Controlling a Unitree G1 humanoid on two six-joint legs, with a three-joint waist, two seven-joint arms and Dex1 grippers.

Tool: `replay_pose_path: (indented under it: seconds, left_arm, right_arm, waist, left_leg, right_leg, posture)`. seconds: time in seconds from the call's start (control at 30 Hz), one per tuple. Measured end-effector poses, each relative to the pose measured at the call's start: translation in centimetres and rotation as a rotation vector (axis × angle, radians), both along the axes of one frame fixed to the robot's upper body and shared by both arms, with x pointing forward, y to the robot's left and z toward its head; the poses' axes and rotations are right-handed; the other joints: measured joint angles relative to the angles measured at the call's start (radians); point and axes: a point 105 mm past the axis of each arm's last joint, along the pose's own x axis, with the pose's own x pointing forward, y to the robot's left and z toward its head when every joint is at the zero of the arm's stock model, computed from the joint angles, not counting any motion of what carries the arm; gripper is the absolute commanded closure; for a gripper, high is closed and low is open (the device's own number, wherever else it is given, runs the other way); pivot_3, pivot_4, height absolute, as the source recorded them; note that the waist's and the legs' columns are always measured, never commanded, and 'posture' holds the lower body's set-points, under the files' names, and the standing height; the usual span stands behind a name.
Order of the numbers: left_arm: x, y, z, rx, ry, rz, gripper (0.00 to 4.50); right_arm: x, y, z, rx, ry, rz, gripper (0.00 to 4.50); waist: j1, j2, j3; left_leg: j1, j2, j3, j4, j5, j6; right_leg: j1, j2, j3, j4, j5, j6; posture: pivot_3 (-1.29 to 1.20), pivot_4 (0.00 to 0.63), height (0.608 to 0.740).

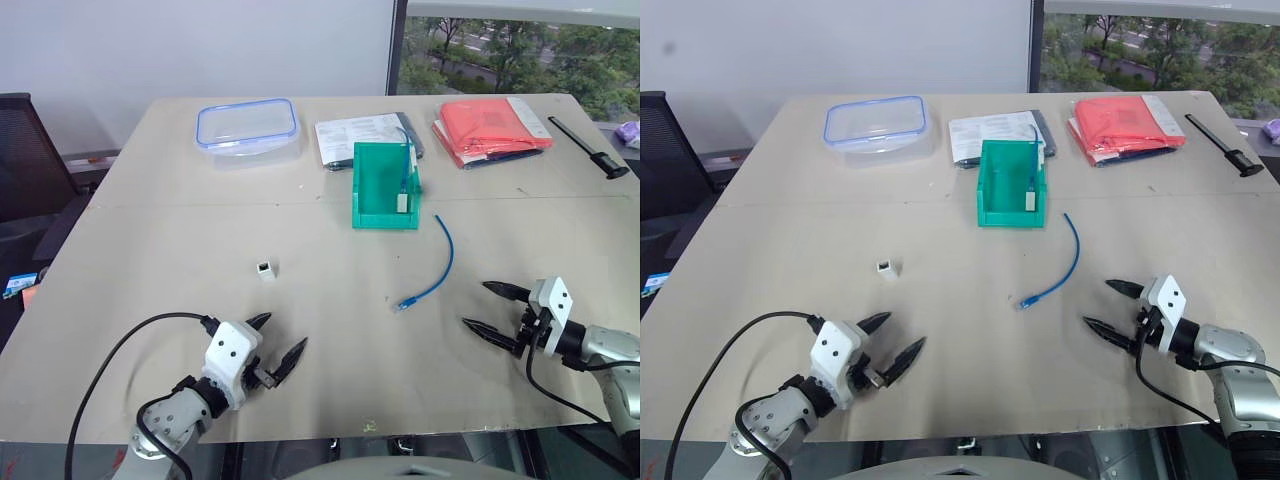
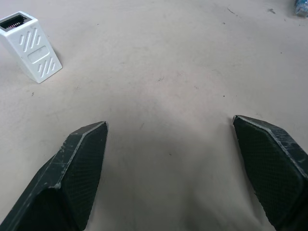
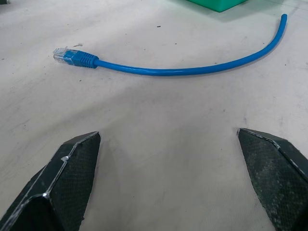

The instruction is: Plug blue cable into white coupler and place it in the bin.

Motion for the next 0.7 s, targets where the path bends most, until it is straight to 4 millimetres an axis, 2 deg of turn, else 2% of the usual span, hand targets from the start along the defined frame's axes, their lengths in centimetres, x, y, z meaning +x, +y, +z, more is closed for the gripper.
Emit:
replay_pose_path:
  seconds: [0.7]
  left_arm:
    - [0.04, -0.13, 0.11, -0.009, 0.007, -0.011, 0.21]
  right_arm:
    - [0.45, -0.67, 0.15, -0.032, -0.008, 0.025, 0.02]
  waist:
    - [0.000, 0.000, 0.000]
  left_leg:
    - [0.000, 0.000, 0.000, 0.000, 0.000, 0.000]
  right_leg:
    - [0.000, 0.000, 0.000, 0.000, 0.000, 0.000]
  posture:
    - [0.00, 0.150, 0.736]
